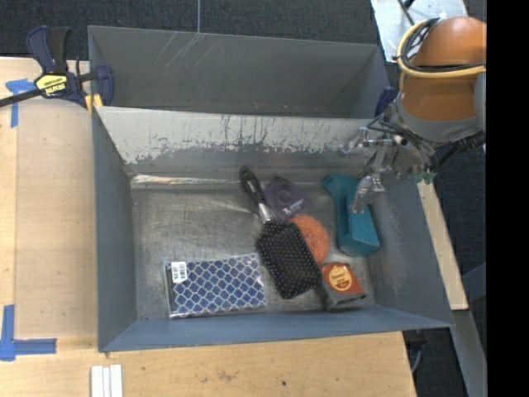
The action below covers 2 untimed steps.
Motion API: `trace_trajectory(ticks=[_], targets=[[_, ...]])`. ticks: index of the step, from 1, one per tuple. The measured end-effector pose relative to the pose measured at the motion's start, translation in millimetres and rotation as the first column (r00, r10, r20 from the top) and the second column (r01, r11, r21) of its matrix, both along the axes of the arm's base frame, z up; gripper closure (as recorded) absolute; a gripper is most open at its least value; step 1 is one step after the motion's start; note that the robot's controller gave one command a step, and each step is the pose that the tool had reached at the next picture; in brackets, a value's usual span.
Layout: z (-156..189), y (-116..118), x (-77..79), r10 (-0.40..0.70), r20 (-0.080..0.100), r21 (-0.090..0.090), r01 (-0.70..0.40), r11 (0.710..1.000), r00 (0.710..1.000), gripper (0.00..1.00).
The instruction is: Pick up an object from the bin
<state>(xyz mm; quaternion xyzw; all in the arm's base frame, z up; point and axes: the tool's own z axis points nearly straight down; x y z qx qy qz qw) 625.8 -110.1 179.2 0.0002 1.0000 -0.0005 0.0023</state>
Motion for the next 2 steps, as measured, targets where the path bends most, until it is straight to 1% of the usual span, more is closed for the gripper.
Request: trace_trajectory(ticks=[1, 2], targets=[[-57, 77, -12.0, -0.046, 0.002, 0.001, 0.046, 0.999, 0.999, 0.0], [-53, 37, -88.1, -0.056, -0.004, 0.002, 0.056, 0.998, 0.998, 0.0]])
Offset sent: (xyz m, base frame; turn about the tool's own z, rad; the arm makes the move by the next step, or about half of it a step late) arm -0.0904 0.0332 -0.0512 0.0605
